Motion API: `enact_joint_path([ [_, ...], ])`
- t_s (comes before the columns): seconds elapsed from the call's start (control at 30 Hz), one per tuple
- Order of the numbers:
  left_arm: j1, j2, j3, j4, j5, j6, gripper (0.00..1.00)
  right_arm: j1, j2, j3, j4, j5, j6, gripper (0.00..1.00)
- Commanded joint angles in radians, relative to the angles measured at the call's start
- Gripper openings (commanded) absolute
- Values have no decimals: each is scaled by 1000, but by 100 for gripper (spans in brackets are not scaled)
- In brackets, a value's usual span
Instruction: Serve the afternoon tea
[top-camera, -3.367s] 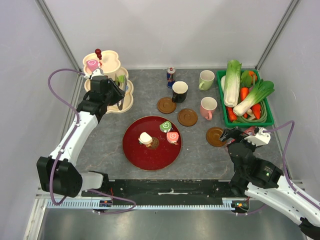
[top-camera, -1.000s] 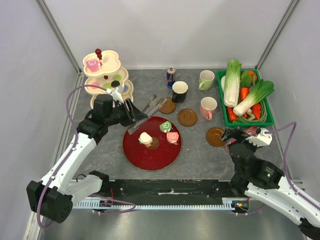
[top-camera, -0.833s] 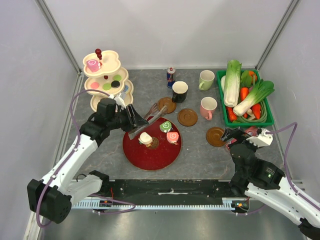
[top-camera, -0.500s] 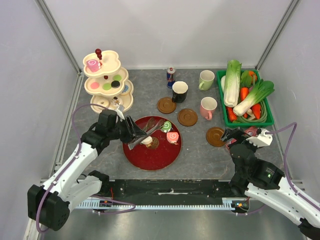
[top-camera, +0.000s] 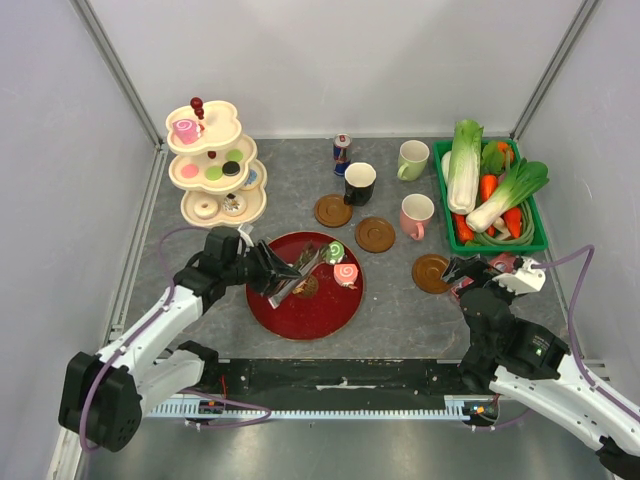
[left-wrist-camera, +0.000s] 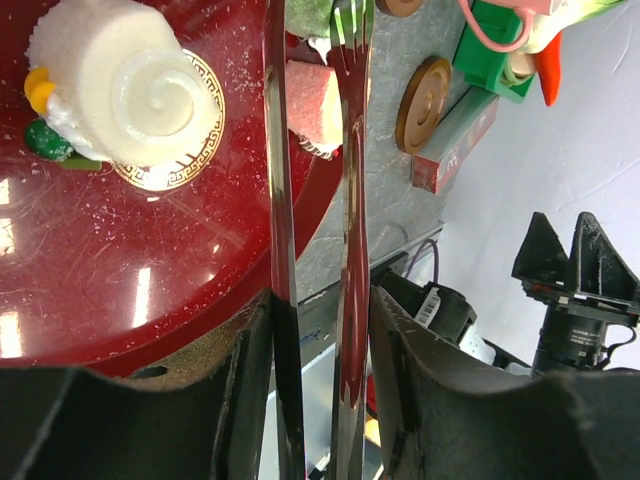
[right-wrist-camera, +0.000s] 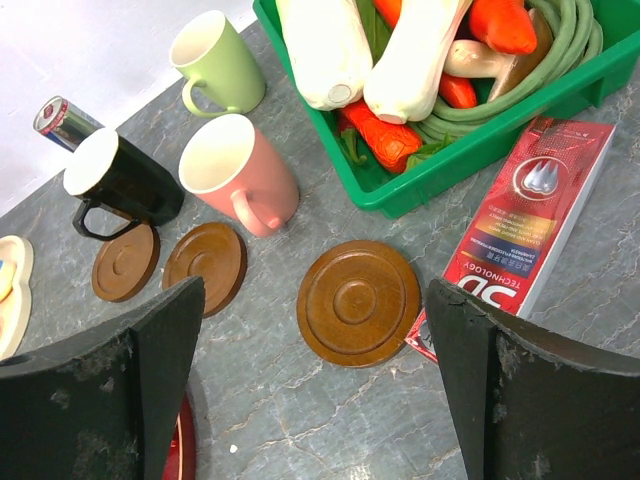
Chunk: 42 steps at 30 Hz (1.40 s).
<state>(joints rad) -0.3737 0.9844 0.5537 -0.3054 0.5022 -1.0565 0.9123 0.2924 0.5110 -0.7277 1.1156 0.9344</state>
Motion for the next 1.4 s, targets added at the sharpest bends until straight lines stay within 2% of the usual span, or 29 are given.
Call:
enact_joint_path([
  [0.0, -2, 13, -12, 124, 61, -92, 46, 0, -12, -6, 14, 18, 14, 98],
  [0.33, -4, 42, -9, 147, 107, -103, 37, 0, -13, -6, 16, 21, 14, 98],
  [0.67, -2, 51, 20, 108, 125, -63, 38, 0, -16, -8, 16, 23, 14, 98],
  [0.87, -2, 34, 112, 49, 122, 36, 47, 0, -16, -6, 14, 26, 14, 98],
  [1.03, -7, 65, 251, -58, 70, 186, 51, 0, -13, -2, 14, 32, 12, 98],
  [1.2, -56, 146, 380, -187, -16, 341, 52, 0, -10, -2, 13, 35, 11, 98],
  [1.37, -108, 212, 456, -273, -106, 404, 52, 0, -13, 0, 10, 36, 14, 98],
])
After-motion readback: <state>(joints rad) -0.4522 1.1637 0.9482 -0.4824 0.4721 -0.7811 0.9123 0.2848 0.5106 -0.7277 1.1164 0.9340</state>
